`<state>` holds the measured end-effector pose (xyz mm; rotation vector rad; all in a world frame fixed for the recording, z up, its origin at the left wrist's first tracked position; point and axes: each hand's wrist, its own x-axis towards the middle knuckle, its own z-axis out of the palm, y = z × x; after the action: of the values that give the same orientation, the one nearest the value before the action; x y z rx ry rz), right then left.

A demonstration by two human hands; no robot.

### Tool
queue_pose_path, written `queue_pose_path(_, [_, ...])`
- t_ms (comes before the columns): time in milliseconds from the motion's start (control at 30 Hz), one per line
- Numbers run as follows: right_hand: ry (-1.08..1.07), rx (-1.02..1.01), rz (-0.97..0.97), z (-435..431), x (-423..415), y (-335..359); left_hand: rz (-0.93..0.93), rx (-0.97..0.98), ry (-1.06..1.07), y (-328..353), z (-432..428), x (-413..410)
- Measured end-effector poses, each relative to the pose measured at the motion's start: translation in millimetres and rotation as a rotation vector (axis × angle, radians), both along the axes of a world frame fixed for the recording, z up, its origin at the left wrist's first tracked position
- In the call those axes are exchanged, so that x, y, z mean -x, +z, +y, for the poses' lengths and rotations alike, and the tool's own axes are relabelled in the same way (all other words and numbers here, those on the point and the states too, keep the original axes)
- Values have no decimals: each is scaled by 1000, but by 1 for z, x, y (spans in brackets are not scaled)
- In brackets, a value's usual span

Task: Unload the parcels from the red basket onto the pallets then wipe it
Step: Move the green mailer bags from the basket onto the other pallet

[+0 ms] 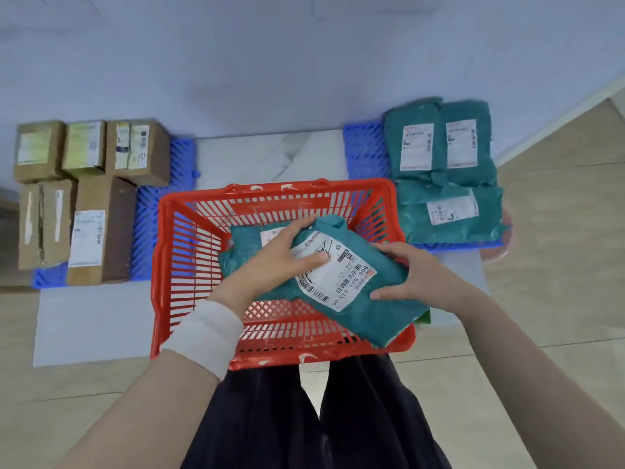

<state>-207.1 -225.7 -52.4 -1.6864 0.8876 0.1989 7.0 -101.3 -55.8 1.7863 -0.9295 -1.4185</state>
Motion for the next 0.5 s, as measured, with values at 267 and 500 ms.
queue_pose_path(267, [182,-26,77,-110,74,9,162,-10,83,-5,-88,95])
queue_pose_path(500, [-315,577,6,-144,72,13,339,1,686,-18,-139,117])
